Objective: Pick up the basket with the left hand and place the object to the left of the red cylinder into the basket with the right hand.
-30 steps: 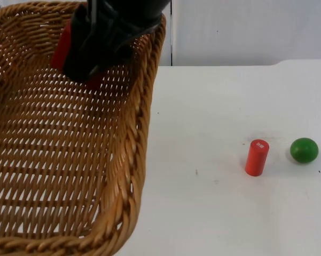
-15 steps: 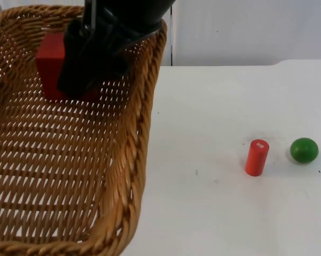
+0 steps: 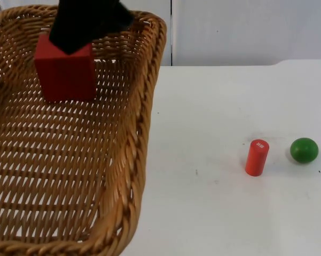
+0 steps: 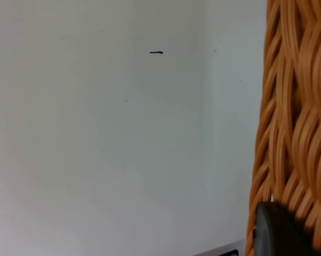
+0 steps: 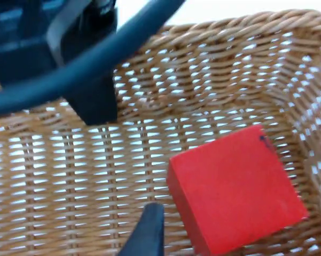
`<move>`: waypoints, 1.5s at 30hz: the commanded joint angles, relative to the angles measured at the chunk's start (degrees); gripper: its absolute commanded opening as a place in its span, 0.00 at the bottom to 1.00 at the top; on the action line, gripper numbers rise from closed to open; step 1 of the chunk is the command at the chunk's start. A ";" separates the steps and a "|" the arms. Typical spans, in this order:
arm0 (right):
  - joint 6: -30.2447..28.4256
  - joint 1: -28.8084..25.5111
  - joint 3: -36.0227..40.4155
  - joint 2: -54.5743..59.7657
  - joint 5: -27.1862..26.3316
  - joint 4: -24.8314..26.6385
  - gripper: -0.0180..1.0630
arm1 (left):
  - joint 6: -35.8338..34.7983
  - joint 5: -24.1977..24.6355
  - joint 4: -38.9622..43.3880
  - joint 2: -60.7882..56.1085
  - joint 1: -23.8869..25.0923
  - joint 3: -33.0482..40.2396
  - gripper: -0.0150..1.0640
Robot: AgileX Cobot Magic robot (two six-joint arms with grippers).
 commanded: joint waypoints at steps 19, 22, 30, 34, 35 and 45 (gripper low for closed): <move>8.63 0.01 23.49 -27.23 -10.90 -3.56 0.80 | 0.07 0.16 -1.68 -0.24 -0.10 -0.07 0.01; 10.27 0.01 25.32 -31.38 -10.77 -5.60 0.80 | 0.07 0.16 -1.68 -0.24 -0.10 -0.07 0.01; 12.08 0.01 27.92 -38.29 -10.91 -8.27 0.80 | 0.58 0.16 -1.19 -0.24 -0.10 -0.07 0.01; 12.78 0.01 29.83 -41.82 -10.79 -8.59 0.80 | 0.58 0.04 -0.43 -0.24 -0.10 -0.07 0.01; 13.02 0.01 30.66 -42.71 -10.79 -9.23 0.80 | 0.83 -0.07 -0.43 -0.24 -0.10 -0.07 0.01; 15.72 0.01 36.52 -47.70 -10.82 -12.33 0.80 | 1.15 -0.20 -0.43 -0.24 -0.10 -0.07 0.01</move>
